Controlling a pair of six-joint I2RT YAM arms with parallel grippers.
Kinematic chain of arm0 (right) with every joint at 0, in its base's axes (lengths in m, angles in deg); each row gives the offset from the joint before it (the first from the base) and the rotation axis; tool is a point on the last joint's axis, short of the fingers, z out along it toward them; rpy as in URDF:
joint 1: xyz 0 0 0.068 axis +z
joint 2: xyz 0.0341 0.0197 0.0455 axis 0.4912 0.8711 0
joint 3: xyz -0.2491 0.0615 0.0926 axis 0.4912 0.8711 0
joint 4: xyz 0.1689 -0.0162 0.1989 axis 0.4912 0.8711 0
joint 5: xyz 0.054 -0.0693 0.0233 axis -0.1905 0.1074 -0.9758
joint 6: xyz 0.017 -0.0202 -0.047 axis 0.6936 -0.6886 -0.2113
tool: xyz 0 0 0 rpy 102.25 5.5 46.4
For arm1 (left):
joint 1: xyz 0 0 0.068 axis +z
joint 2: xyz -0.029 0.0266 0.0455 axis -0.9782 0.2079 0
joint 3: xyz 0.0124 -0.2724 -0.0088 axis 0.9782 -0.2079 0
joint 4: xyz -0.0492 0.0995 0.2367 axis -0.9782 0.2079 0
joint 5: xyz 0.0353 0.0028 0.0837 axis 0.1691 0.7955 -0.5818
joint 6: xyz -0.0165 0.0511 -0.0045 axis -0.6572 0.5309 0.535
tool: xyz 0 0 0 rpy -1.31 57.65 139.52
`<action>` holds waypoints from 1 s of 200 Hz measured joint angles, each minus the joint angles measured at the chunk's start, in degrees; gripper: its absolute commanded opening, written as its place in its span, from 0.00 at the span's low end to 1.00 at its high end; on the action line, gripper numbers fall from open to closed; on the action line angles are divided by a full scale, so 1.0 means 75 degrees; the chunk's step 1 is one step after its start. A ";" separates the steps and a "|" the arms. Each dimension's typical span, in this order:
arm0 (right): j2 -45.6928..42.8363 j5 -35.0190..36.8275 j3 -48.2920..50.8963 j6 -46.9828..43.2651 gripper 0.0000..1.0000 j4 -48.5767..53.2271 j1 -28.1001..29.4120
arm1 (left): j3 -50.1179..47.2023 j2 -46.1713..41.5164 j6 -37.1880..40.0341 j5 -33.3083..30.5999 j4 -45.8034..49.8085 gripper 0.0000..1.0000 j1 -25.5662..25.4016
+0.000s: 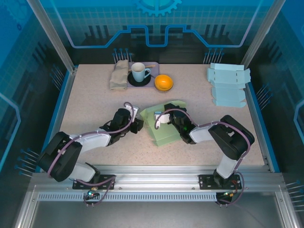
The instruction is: Fold the paper box
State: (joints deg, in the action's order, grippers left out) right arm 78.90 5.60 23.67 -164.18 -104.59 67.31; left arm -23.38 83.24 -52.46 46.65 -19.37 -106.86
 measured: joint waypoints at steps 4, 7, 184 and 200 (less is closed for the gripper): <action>0.0000 0.0003 0.0000 0.0006 0.00 0.0000 0.0000 | 0.0023 0.0023 0.0009 0.0041 -0.0029 0.43 0.0000; 0.0000 0.0006 0.0000 0.0017 0.00 0.0003 0.0000 | 0.0050 0.0064 0.0020 0.0090 -0.0052 0.43 0.0000; -0.0012 0.0254 0.0029 0.0169 0.00 0.0000 0.0000 | 0.1049 0.1035 -0.0061 -0.0609 0.0119 0.43 -0.0376; -0.0012 0.0254 0.0029 0.0195 0.00 0.0000 0.0000 | 0.1166 0.1183 -0.0102 -0.0618 0.0096 0.43 -0.0495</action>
State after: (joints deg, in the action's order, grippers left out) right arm 78.81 7.50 23.88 -162.72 -104.59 67.31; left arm -14.64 92.12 -53.22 42.02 -18.65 -110.58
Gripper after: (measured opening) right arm 0.044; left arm 0.434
